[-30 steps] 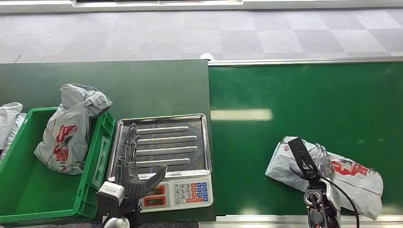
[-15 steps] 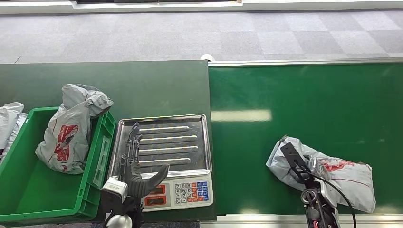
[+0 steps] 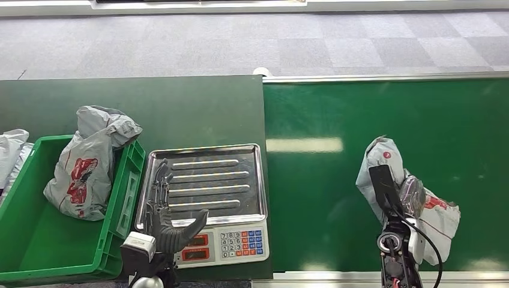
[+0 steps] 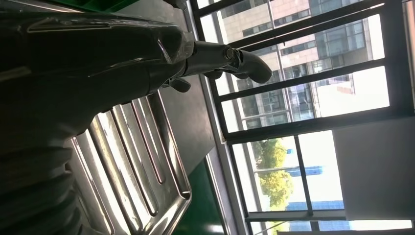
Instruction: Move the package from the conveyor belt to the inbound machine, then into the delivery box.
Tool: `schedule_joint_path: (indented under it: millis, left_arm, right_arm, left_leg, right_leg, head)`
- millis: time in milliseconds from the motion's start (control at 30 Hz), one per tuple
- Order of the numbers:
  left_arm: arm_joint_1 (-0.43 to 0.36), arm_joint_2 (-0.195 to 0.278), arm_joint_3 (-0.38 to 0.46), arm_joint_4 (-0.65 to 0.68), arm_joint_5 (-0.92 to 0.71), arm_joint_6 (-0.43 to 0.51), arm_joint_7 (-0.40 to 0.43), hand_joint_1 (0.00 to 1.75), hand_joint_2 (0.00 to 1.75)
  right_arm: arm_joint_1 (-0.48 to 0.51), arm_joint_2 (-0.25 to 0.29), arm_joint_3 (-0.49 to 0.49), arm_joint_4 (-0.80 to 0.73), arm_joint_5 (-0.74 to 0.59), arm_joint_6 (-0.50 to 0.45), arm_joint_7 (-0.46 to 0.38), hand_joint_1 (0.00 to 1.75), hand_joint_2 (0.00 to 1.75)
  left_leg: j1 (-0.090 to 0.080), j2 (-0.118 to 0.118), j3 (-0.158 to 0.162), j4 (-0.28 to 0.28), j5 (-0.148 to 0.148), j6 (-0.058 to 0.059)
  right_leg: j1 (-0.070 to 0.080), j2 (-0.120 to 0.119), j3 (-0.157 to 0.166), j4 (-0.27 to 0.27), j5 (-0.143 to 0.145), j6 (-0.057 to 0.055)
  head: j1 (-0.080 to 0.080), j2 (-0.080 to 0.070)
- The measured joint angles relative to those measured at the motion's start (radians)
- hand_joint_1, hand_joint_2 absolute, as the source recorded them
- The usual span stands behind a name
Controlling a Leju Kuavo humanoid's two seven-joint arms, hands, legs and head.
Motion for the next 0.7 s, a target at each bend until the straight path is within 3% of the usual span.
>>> schedule_joint_path:
  millis: [200, 367, 700]
  left_arm:
    - [-0.007, 0.000, 0.007, -0.016, -0.003, 0.000, -0.023, 0.00, 1.75]
    - [-0.017, 0.001, 0.020, -0.037, -0.003, -0.001, -0.038, 0.00, 1.75]
    - [-0.052, 0.019, 0.074, -0.059, 0.028, 0.008, -0.084, 0.00, 1.75]
  right_arm:
    - [0.047, 0.040, 0.041, -0.211, -0.046, -0.031, -0.110, 1.75, 1.75]
    - [0.072, 0.062, 0.097, -0.336, -0.044, -0.029, -0.142, 1.75, 1.75]
    - [0.043, 0.074, 0.169, -0.380, -0.080, 0.072, -0.198, 1.75, 1.75]
  left_leg:
    - [0.000, 0.000, 0.000, 0.000, 0.000, 0.000]
    - [0.000, 0.000, 0.000, 0.000, 0.000, 0.000]
    - [0.000, 0.000, -0.001, 0.000, 0.001, 0.000]
  right_leg:
    - [0.000, 0.000, 0.000, 0.000, 0.000, 0.000]
    - [0.000, 0.000, 0.000, 0.000, 0.000, 0.000]
    - [0.000, 0.000, 0.000, 0.000, 0.000, 0.000]
  head:
    - [0.000, 0.000]
    - [0.000, 0.000]
    - [0.000, 0.000]
